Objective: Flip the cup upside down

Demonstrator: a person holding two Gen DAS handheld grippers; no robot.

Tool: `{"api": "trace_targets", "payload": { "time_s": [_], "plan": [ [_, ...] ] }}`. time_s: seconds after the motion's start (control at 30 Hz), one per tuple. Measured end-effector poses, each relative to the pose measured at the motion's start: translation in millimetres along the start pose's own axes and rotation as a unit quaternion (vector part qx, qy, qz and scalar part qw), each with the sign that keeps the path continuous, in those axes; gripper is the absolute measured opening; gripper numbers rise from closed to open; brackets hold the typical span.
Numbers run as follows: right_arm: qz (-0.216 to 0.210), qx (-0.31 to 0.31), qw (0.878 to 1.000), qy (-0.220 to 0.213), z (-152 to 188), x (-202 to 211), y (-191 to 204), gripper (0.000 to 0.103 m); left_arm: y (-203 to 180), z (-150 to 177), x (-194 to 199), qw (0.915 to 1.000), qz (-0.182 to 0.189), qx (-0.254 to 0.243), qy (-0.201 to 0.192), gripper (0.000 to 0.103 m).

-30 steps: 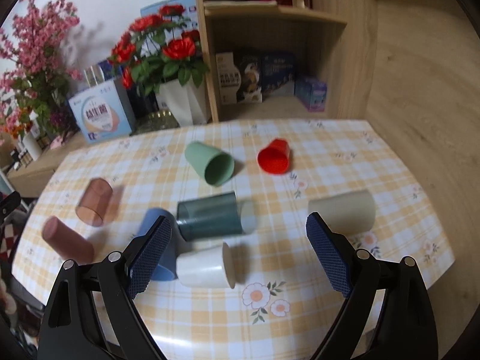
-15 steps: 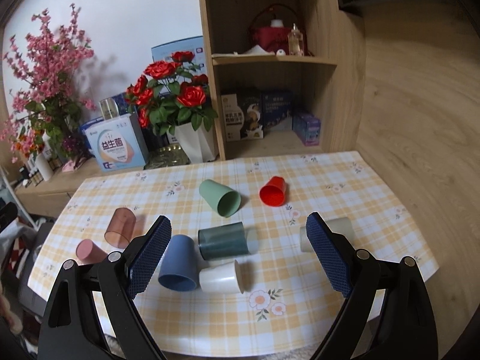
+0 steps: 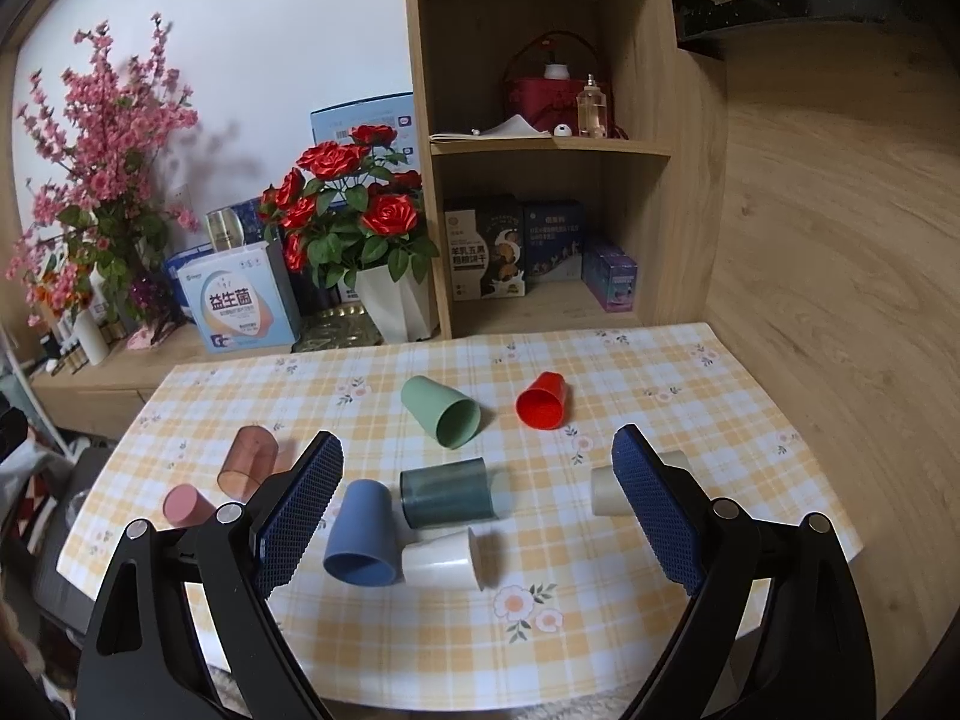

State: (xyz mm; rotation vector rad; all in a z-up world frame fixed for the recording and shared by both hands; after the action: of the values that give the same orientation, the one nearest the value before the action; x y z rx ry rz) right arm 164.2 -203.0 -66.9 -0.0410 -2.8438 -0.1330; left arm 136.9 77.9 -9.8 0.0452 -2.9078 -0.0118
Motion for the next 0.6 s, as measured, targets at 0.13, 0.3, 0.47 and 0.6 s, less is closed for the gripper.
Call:
{"api": "trace_targets", "payload": {
  "time_s": [0.13, 0.3, 0.47, 0.6],
  "plan": [
    [-0.001, 0.000, 1.000, 0.000, -0.1, 0.0, 0.1, 0.088, 1.4, -0.9, 0.7, 1.0000, 0.000, 0.000, -0.001, 0.097],
    [0.001, 0.001, 1.000, -0.003, -2.0, 2.7, 1.5, 0.088, 1.0, -1.1, 0.8, 1.0000, 0.000, 0.000, 0.000, 0.097],
    [0.005, 0.004, 1.000, -0.007, -5.6, 6.5, 2.1, 0.088, 0.3, -1.6, 1.3, 1.0000, 0.001, 0.000, -0.001, 0.097],
    [0.008, 0.005, 1.000, -0.009, -7.5, 7.1, 0.5, 0.088, -0.2, -1.7, 1.7, 1.0000, 0.002, 0.000, 0.000, 0.097]
  ]
}}
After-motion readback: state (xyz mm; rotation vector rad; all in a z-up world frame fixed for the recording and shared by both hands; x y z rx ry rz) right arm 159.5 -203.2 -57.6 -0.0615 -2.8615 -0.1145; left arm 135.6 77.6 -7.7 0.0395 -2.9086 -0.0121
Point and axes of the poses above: each gripper's, at about its wrist camera, not at the fingertips, and x roughly against the way its jaws point, y to its left, z to its underside, the point moved 9 cm from there along -x, roughly the way its jaws point, and after that the axes turned 14 degrees about -y, right-handed, at the moved point
